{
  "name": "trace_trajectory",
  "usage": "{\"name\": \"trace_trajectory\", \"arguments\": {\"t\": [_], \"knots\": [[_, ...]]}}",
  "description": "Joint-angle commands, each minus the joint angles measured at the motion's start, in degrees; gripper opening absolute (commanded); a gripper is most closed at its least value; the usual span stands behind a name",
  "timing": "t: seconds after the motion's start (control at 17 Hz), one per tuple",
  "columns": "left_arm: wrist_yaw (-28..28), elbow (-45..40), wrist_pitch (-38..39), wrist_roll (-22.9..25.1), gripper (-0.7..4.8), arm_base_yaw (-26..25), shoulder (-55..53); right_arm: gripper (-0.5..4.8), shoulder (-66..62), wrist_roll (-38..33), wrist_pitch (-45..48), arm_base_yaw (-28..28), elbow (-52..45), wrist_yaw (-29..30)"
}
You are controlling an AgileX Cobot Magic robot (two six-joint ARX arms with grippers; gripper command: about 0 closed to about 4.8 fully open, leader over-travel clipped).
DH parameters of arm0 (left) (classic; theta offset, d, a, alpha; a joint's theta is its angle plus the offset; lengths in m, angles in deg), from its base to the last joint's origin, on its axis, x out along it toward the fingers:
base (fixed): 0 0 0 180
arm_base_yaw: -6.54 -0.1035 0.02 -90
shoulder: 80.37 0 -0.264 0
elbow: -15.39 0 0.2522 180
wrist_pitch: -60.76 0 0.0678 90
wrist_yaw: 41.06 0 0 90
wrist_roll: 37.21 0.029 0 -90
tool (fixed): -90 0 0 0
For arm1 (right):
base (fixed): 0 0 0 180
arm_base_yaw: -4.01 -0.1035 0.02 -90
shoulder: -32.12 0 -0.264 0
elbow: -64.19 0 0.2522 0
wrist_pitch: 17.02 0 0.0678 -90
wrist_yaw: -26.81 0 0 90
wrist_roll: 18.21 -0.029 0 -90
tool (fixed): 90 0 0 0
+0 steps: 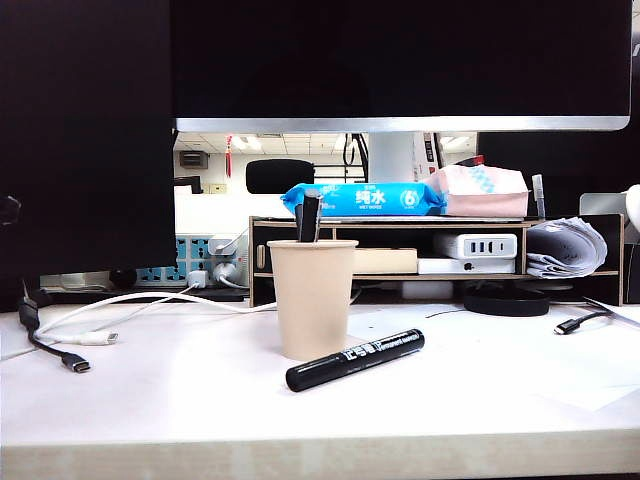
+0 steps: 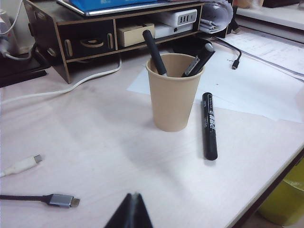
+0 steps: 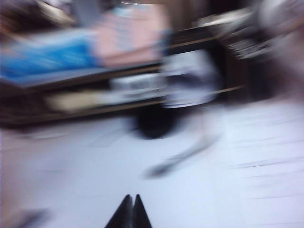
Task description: Pick up the marker and insert it into the paper cup.
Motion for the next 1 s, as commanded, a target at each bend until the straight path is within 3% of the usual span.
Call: {"name": "trace_trajectory", "arguments": {"t": [0.06,0.29,0.59,0.71,0.88,0.94,1.0], "knots": [[0.81,-0.11,0.94,0.22,-0.05,-0.07,-0.09,-0.05,0.00,-13.90,0.87,-0.09,-0.31,9.70],[1.44,-0.11,0.96,0.22,-0.05,-0.04,-0.07,-0.06,0.00,-24.85,8.04,-0.09,-0.20,21.05],[1.33,-0.11,0.92,0.24,-0.05,-0.04,-0.07,-0.06,-4.81,-20.06,6.14,-0.11,8.33,27.76],[1.29,-0.11,0.94,0.22,-0.05,-0.04,-0.07,-0.06,-12.98,-14.58,4.11,-0.13,14.03,32.52],[1.27,-0.11,0.90,0.24,-0.05,-0.04,-0.07,-0.06,-34.53,4.46,-12.79,-2.45,28.41,42.01],[1.29,-0.11,0.92,0.22,-0.05,-0.04,-0.07,-0.06,-43.36,15.06,-22.67,-6.58,34.47,40.85],[1.29,-0.11,0.92,0.22,-0.05,-0.04,-0.07,-0.06,-49.75,21.16,-28.59,-11.10,38.69,36.35]]}}
